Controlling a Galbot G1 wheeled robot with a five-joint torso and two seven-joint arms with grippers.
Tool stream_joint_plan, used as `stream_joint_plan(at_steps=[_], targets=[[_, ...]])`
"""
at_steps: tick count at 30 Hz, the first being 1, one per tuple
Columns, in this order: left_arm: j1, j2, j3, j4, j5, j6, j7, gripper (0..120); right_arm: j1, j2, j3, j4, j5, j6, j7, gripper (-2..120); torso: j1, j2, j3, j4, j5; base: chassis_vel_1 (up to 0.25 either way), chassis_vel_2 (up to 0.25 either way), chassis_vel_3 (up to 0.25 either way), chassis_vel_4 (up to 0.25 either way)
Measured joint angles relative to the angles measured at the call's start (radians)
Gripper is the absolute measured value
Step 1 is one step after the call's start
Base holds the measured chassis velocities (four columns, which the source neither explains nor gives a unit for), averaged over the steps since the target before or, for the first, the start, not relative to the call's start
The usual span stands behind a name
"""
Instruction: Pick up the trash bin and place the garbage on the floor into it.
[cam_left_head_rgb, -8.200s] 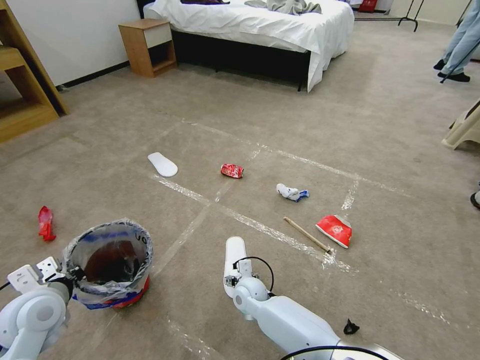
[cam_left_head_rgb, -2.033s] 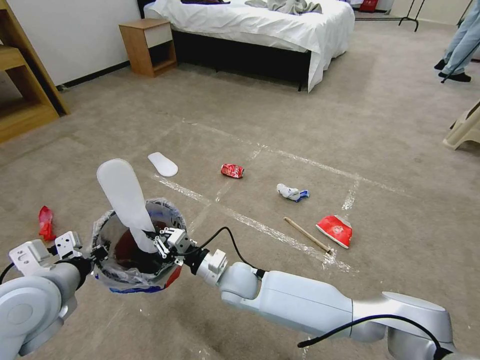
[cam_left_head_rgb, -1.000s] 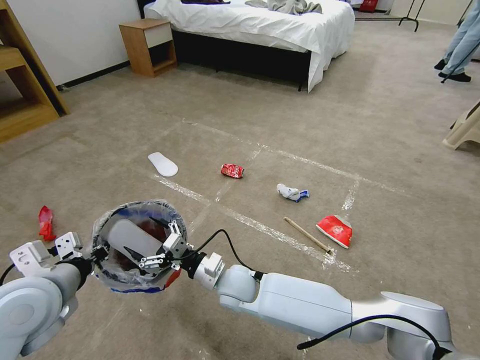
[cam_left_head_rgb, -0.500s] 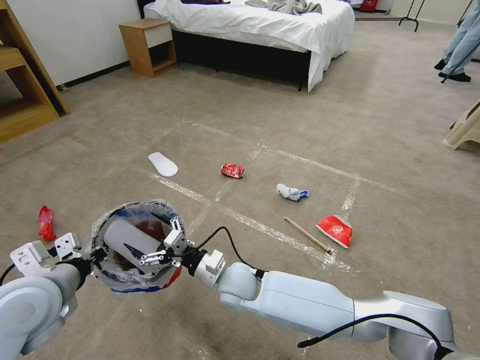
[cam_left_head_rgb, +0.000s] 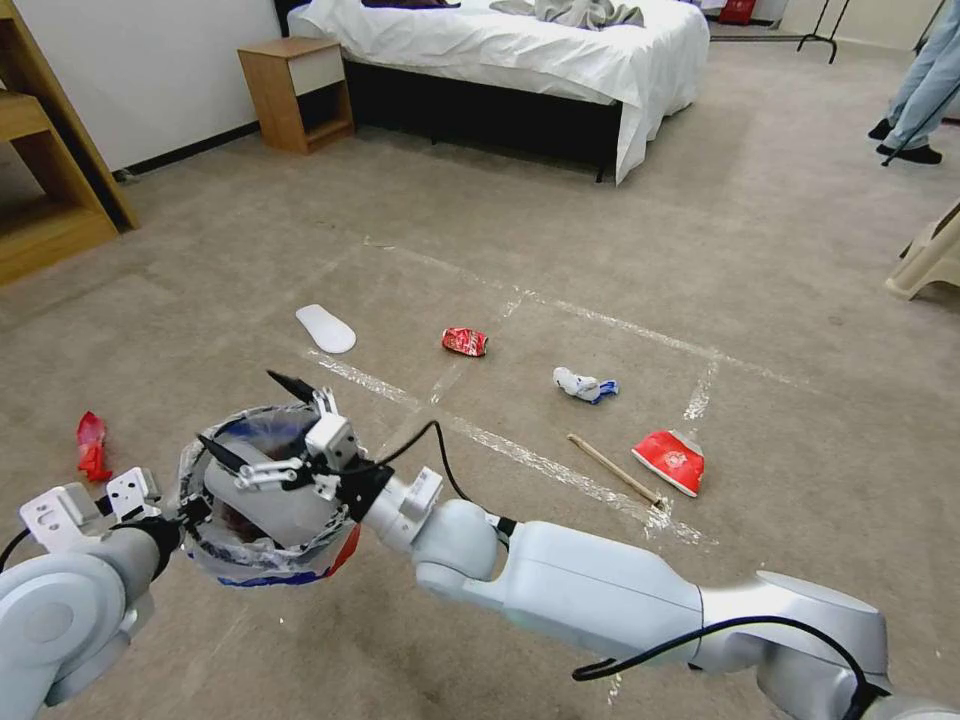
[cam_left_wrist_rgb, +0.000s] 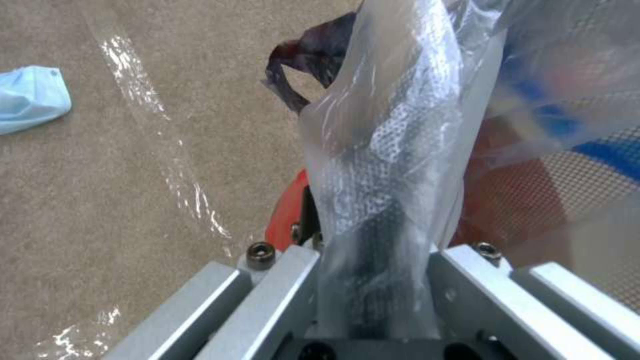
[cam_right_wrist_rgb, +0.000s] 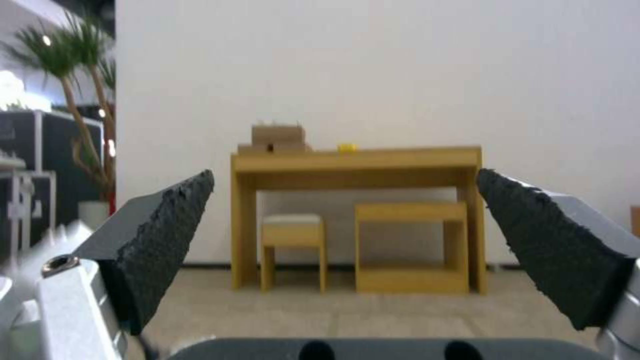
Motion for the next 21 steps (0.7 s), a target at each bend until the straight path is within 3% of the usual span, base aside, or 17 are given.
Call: stream_joint_plan(at_steps=[7,13,17,19,21], targets=[[-0.001,0.001,-0.001,0.001,0.002,0.0,0.0,0,0.028,0.006,0.041,0.057,0.029,-0.038,0.035,99,0.0,0.0,0.0,0.0001,0.0,0.0,0.0,0.0,0.0],[0.0,0.005,-0.01,0.003,0.023,-0.001,0.013,0,0.042,-0.04,0.204,0.092,0.096,-0.162,0.119,99,0.0,0.0,0.0,0.0002,0.0,0.0,0.0,0.0,0.0],[-0.002,0.008,-0.019,0.003,0.041,-0.003,0.027,0,0.019,-0.135,0.452,0.12,0.172,-0.262,0.181,100,0.0,0.0,0.0,0.0002,0.0004,0.0,0.0,0.0,0.0],[-0.002,0.008,-0.02,0.003,0.044,-0.003,0.028,0,0.013,-0.155,0.488,0.126,0.183,-0.276,0.192,100,0.0,0.0,0.0,0.0002,0.0005,0.0,0.0,0.0,0.0],[-0.004,0.01,-0.023,0.005,0.052,-0.004,0.034,0,-0.023,-0.234,0.613,0.15,0.211,-0.321,0.23,100,0.0,0.0,0.0,-0.0004,0.0005,0.0,0.0,0.0,0.0]])
